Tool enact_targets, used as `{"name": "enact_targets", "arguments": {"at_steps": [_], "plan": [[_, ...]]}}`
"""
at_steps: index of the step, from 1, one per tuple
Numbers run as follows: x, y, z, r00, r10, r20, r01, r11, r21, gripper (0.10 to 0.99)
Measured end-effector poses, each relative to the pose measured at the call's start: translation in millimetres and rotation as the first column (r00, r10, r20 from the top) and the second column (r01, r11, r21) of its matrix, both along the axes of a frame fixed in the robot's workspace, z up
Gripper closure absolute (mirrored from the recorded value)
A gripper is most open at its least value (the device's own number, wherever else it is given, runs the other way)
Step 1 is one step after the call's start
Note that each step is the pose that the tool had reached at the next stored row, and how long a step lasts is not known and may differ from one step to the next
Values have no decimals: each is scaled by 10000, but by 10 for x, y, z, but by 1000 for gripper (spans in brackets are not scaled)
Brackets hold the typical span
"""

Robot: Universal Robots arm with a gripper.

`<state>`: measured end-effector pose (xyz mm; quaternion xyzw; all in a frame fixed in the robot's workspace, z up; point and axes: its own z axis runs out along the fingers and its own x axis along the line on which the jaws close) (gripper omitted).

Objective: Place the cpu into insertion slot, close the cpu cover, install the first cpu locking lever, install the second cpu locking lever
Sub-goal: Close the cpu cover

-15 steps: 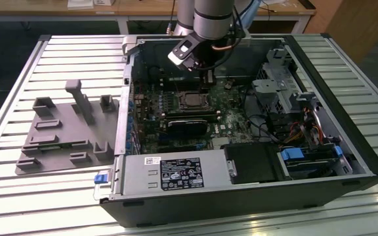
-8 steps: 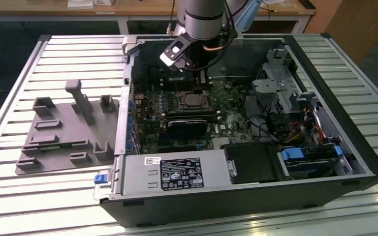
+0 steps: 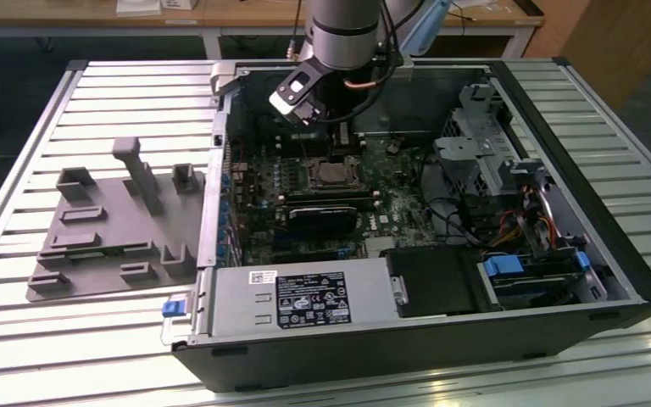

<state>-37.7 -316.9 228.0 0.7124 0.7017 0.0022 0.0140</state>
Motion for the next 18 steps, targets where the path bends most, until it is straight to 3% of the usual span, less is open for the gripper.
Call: {"name": "enact_targets", "arguments": {"at_steps": [3, 9, 13, 18], "plan": [[0, 0, -1, 10000, 95, 1, -95, 10000, 1, 980], [0, 0, -3, 9933, 1153, 0, -1153, 9933, -6, 980], [0, 0, -4, 9825, 1863, -1, -1863, 9825, -15, 980], [0, 0, -4, 9613, 2754, -5, -2754, 9613, -32, 980]]}}
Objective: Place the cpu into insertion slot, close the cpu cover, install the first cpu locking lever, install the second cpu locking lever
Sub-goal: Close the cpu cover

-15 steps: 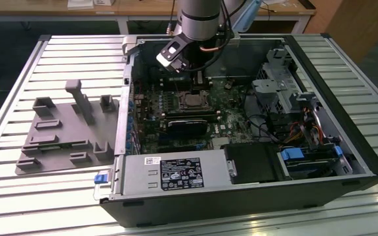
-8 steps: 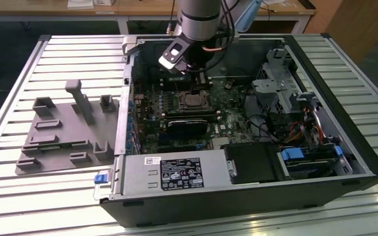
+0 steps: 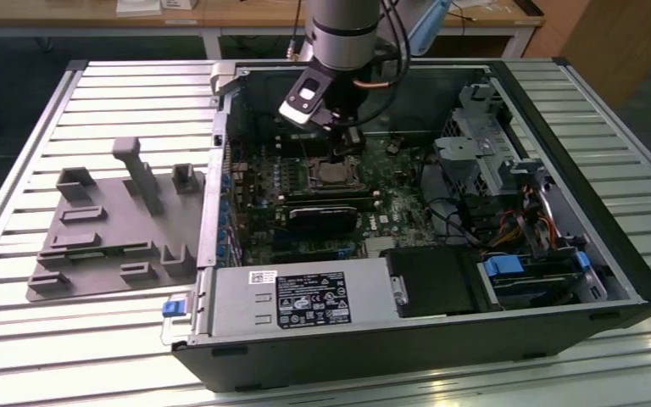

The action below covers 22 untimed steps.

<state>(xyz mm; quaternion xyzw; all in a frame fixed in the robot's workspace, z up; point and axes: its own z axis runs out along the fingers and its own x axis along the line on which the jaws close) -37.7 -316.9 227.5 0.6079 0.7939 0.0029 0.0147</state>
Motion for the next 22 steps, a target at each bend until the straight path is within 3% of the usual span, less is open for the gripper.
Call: {"name": "enact_targets", "arguments": {"at_steps": [5, 11, 15, 22], "plan": [[0, 0, 0, 9959, 904, 0, -904, 9959, -9, 980], [0, 0, -1, 9801, 1986, 0, -1986, 9801, -10, 980], [0, 0, -2, 9633, 2686, 0, -2686, 9632, -11, 980], [0, 0, -2, 9216, 3881, 0, -3881, 9216, -10, 980]]}}
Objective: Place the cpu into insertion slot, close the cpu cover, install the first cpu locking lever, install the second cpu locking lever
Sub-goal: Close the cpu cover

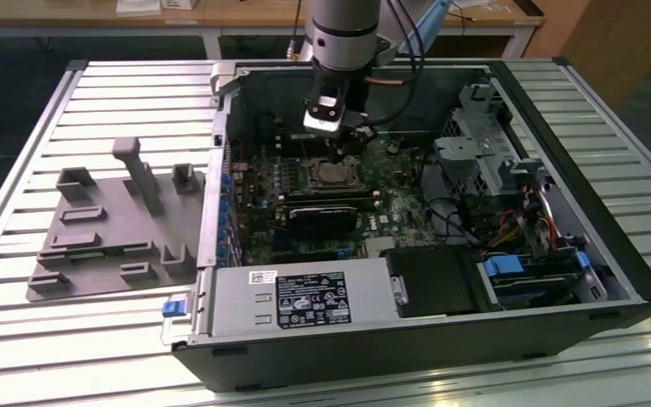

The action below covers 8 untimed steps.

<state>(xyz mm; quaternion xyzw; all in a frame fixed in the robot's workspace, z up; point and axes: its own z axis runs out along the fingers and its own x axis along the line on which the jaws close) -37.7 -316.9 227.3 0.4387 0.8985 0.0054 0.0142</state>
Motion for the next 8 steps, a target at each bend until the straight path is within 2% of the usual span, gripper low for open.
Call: {"name": "enact_targets", "arguments": {"at_steps": [4, 8], "plan": [[0, 0, 0, 9973, 736, 0, -736, 9973, 0, 980], [0, 0, 0, 9901, 1403, 0, -1403, 9901, 0, 980]]}}
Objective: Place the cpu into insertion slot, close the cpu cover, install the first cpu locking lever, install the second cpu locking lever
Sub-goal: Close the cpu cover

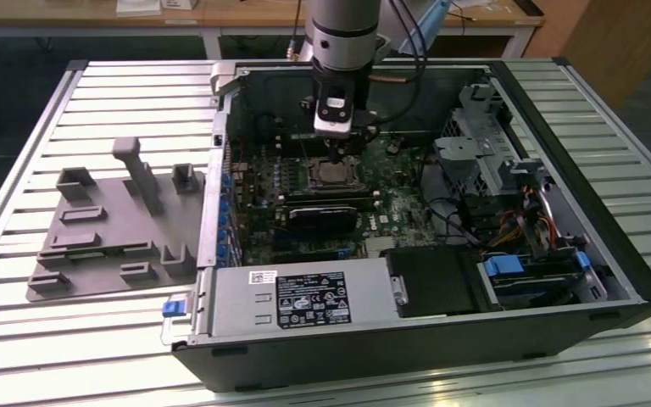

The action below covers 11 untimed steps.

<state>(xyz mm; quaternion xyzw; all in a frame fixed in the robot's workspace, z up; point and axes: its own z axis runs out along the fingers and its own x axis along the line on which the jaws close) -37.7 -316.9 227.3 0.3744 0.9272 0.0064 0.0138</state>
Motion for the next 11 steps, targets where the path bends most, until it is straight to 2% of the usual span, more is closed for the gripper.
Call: {"name": "enact_targets", "arguments": {"at_steps": [6, 11], "plan": [[0, 0, 0, 9949, 1010, -2, -1010, 9949, -10, 980], [0, 0, 0, 9827, 1854, -4, -1855, 9827, -26, 980]]}}
